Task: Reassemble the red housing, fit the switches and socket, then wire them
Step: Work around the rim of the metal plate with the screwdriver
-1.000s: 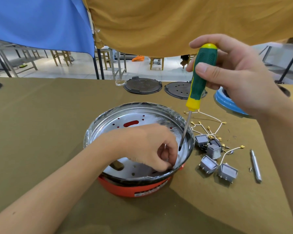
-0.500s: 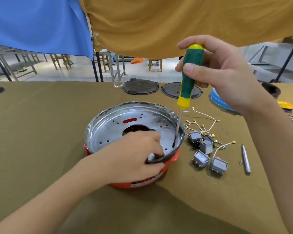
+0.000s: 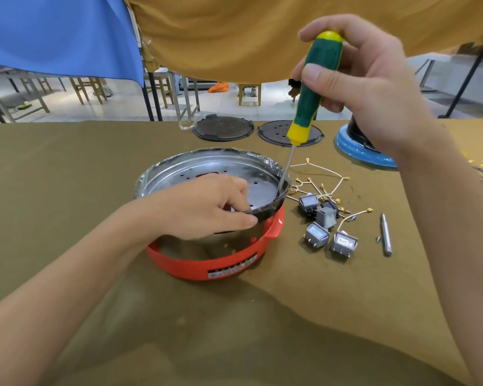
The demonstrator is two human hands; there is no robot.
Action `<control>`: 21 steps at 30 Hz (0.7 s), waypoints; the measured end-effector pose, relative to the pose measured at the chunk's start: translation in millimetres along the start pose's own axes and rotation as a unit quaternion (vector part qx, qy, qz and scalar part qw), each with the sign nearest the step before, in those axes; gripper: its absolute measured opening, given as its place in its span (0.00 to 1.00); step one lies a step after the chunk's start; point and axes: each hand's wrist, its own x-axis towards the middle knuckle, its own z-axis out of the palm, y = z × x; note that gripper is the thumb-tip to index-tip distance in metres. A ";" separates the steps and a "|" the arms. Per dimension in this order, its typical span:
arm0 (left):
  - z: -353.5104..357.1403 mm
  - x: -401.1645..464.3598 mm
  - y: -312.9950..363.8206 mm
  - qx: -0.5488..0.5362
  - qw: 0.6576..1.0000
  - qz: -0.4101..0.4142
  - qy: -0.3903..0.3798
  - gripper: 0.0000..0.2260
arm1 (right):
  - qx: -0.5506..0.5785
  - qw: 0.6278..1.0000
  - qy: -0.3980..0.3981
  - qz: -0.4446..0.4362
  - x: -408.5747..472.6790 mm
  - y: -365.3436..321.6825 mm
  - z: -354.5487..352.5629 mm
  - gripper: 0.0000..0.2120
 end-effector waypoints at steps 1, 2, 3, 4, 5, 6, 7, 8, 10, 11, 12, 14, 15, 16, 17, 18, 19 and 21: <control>-1.9 -1.0 -0.4 -0.012 1.000 -0.005 -0.009 0.19 | -0.004 1.000 0.002 0.000 -0.2 -1.0 0.4 0.15; -3.8 -2.0 -0.6 -0.023 1.000 -0.008 -0.015 0.19 | -0.004 1.000 0.004 -0.001 -0.1 -1.8 1.2 0.15; -5.1 -3.2 -0.3 -0.028 0.999 -0.008 -0.020 0.20 | -0.003 1.000 0.004 -0.002 0.1 -2.3 2.1 0.14; -5.4 -4.4 0.4 -0.032 0.999 -0.008 -0.025 0.20 | -0.003 1.000 0.002 -0.003 0.6 -2.4 3.3 0.14; -4.5 -5.7 0.9 -0.038 0.999 -0.005 -0.030 0.20 | -0.004 1.000 -0.004 -0.005 1.0 -2.5 4.8 0.14; -2.7 -7.2 1.1 -0.043 0.998 -0.003 -0.034 0.21 | -0.005 1.000 -0.010 -0.007 1.4 -2.6 6.2 0.14; -0.8 -8.3 0.9 -0.045 0.998 -0.002 -0.036 0.21 | -0.005 1.000 -0.015 -0.009 1.8 -2.7 7.2 0.14; 1.0 -9.1 0.4 -0.043 0.998 -0.002 -0.037 0.21 | -0.006 1.000 -0.018 -0.010 2.4 -2.7 8.0 0.14; 2.7 -9.8 -1.2 -0.043 0.998 -0.001 -0.038 0.21 | -0.009 1.000 -0.020 -0.013 3.1 -2.6 9.0 0.14; 2.6 -9.8 -1.9 -0.044 0.998 0.001 -0.038 0.21 | -0.011 1.000 -0.021 -0.014 3.1 -2.5 9.5 0.14; 2.1 -9.8 -2.7 -0.044 0.998 0.004 -0.038 0.20 | -0.011 1.000 -0.022 -0.015 3.3 -2.5 9.9 0.15; 1.4 -10.6 -4.1 -0.043 0.998 0.008 -0.038 0.20 | -0.011 0.999 -0.025 -0.017 3.3 -2.4 10.7 0.15; 1.5 -11.2 -4.7 -0.043 0.998 0.010 -0.037 0.20 | -0.012 0.999 -0.026 -0.017 3.1 -2.4 10.7 0.15; 2.1 -11.7 -5.0 -0.044 0.998 0.011 -0.037 0.20 | -0.012 0.999 -0.025 -0.017 2.7 -2.4 10.4 0.15; 2.9 -12.2 -5.3 -0.046 0.998 0.011 -0.036 0.20 | -0.011 0.999 -0.024 -0.017 2.4 -2.5 9.8 0.15; 3.9 -12.3 -5.5 -0.049 0.998 0.011 -0.035 0.20 | -0.009 1.000 -0.023 -0.017 2.1 -2.5 9.2 0.14; 4.8 -12.2 -5.4 -0.051 0.998 0.010 -0.034 0.20 | -0.008 1.000 -0.023 -0.017 1.7 -2.3 8.8 0.14; 6.7 -12.0 -5.4 -0.052 0.998 0.005 -0.032 0.20 | -0.008 1.000 -0.025 -0.016 1.6 -2.0 9.5 0.14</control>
